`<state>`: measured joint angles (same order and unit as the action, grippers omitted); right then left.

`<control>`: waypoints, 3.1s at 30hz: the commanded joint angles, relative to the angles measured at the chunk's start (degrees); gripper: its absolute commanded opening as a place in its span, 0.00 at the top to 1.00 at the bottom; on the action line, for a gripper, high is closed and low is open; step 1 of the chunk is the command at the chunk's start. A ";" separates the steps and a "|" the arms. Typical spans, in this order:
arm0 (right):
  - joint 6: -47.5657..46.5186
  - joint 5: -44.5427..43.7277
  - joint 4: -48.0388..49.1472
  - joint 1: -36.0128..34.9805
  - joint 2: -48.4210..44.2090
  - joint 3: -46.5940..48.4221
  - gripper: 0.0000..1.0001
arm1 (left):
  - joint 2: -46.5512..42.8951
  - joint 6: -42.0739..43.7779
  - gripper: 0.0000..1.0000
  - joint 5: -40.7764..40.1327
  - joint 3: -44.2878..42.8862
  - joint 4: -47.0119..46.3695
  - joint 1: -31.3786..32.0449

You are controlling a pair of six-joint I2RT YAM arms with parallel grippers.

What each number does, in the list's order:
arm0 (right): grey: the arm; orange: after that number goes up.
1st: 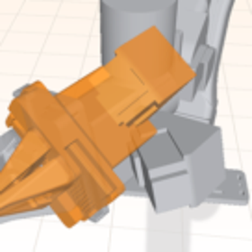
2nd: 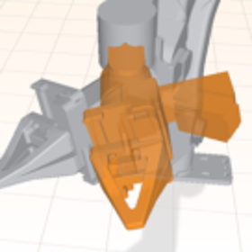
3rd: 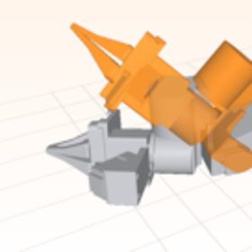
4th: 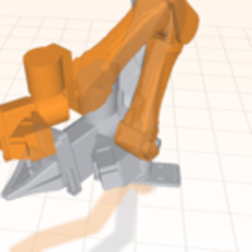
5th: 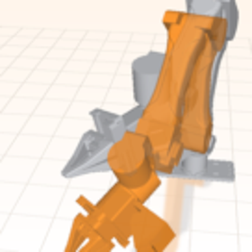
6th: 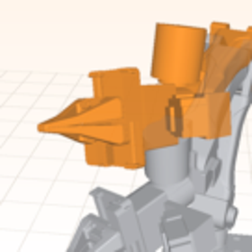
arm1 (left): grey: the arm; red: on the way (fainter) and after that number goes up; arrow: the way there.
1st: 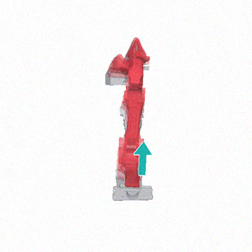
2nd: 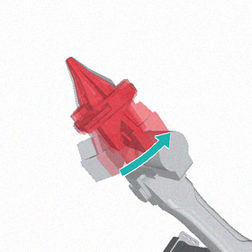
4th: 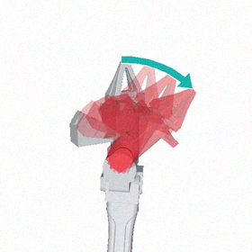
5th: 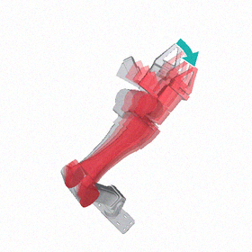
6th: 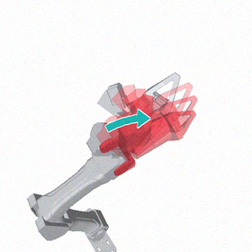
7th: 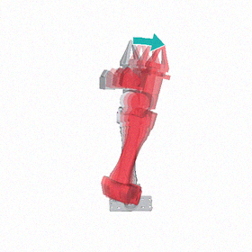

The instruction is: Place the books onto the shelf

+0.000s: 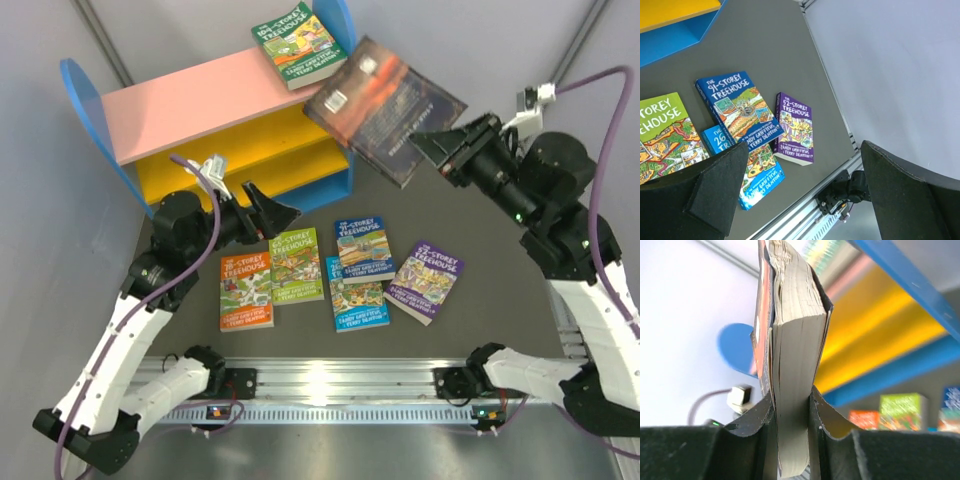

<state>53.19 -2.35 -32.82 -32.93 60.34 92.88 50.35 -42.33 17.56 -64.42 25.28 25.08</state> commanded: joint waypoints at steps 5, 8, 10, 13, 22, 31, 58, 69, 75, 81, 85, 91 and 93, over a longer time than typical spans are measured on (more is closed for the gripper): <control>1.65 2.53 21.72 -3.81 16.81 22.32 1.00 | -5.86 -0.66 0.01 -1.39 3.07 0.03 0.14; 2.80 -1.76 23.50 -5.91 24.99 30.50 1.00 | -8.42 -0.74 0.01 -3.05 3.60 3.02 0.06; 3.06 -7.45 25.25 -8.28 30.94 36.28 1.00 | -10.26 -0.91 0.01 -4.63 4.04 5.12 0.14; 3.67 -14.22 28.16 -10.75 37.80 42.01 1.00 | -12.46 -0.74 0.01 -5.69 4.04 7.59 0.14; 3.59 -32.09 34.93 -14.09 48.55 49.76 1.00 | -14.75 1.46 0.01 -9.29 0.27 14.88 0.14; 5.25 -37.99 34.40 -12.52 51.11 50.21 1.00 | -14.75 2.86 0.01 -10.79 -0.79 16.21 0.14; 18.00 -30.08 32.99 -10.40 53.84 48.45 0.98 | -15.54 6.11 0.01 -14.66 -1.23 17.35 0.14; 20.38 -31.14 32.99 -9.17 50.50 42.65 0.10 | -15.54 7.08 0.01 -15.98 -2.20 18.40 0.14; 19.59 -31.14 32.99 -8.65 43.31 32.64 0.07 | -15.28 7.43 0.01 -16.33 -2.55 19.11 0.14; 18.18 -30.44 27.30 -7.77 40.12 28.58 0.07 | -14.05 7.87 0.01 -16.16 -2.55 19.11 0.14; 18.09 -28.68 24.56 -7.33 39.42 27.89 0.08 | -13.35 7.78 0.01 -15.10 -2.29 18.67 0.14; 8.44 -27.62 19.31 -7.06 31.00 15.70 0.04 | -13.08 9.45 0.01 -15.45 -1.94 18.84 0.14; 7.28 -28.15 15.96 -6.54 25.29 10.24 0.02 | -12.56 10.15 0.01 -14.67 -0.45 18.41 0.14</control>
<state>65.84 -30.39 -10.68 -40.53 93.41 108.03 37.06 -34.39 2.07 -64.95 45.01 25.08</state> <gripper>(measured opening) 0.972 0.991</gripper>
